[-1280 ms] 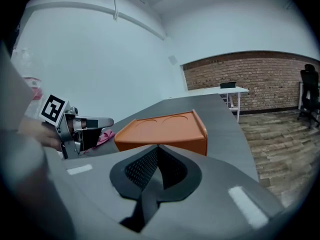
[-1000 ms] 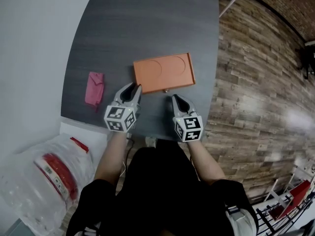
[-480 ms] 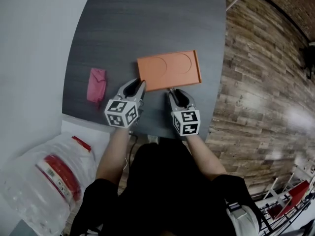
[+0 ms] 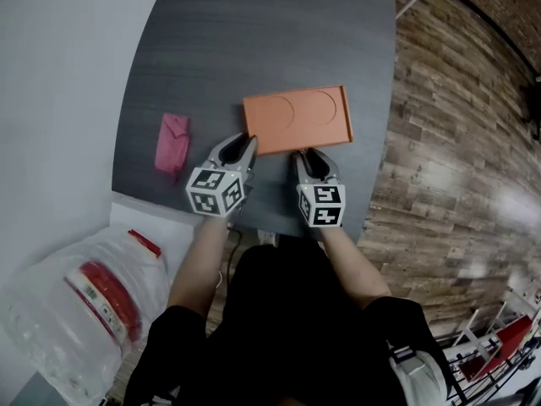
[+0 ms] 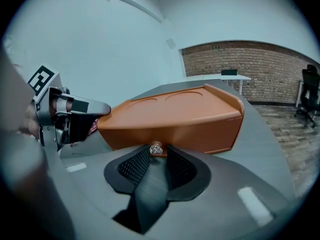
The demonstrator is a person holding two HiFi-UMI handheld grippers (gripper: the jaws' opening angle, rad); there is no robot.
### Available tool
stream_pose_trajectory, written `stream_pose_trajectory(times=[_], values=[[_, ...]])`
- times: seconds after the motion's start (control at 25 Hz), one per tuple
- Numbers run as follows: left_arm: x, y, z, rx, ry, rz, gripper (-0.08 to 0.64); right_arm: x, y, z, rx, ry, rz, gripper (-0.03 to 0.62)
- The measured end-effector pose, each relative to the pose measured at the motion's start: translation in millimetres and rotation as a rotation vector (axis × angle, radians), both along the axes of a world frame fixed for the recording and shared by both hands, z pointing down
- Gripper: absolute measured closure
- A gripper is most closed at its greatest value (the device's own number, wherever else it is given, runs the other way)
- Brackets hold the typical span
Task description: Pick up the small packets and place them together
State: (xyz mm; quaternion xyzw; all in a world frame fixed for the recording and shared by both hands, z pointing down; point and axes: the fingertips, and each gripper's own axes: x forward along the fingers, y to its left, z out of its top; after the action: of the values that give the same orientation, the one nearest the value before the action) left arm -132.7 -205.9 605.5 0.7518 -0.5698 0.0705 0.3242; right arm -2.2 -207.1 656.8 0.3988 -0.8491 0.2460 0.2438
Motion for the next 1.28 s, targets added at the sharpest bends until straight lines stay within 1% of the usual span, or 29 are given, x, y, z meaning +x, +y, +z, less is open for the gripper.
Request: stream_pose_trajectory(times=[0.2, 0.32, 0.4, 0.6, 0.76, 1.28], values=[[-1, -1, 1, -0.017, 0.021, -0.002, 0.477, -1, 1, 3, -0.006, 0.012, 0.016, 0.483], [-1, -1, 1, -0.017, 0.038, -0.014, 0.477, -4, 1, 2, 0.000, 0.005, 0.016, 0.512], [-2, -2, 1, -0.011, 0.038, -0.018, 0.477, -5, 0, 2, -0.001, 0.004, 0.015, 0.518], [-3, -3, 2, -0.020, 0.038, -0.045, 0.482, -4, 2, 2, -0.008, 0.006, 0.010, 0.520], [-4, -4, 3, -0.029, 0.059, -0.075, 0.485, 0, 12, 3, -0.013, 0.017, -0.001, 0.520], [-6, -7, 3, -0.019, 0.063, -0.072, 0.484, 15, 44, 5, -0.024, 0.042, 0.004, 0.520]])
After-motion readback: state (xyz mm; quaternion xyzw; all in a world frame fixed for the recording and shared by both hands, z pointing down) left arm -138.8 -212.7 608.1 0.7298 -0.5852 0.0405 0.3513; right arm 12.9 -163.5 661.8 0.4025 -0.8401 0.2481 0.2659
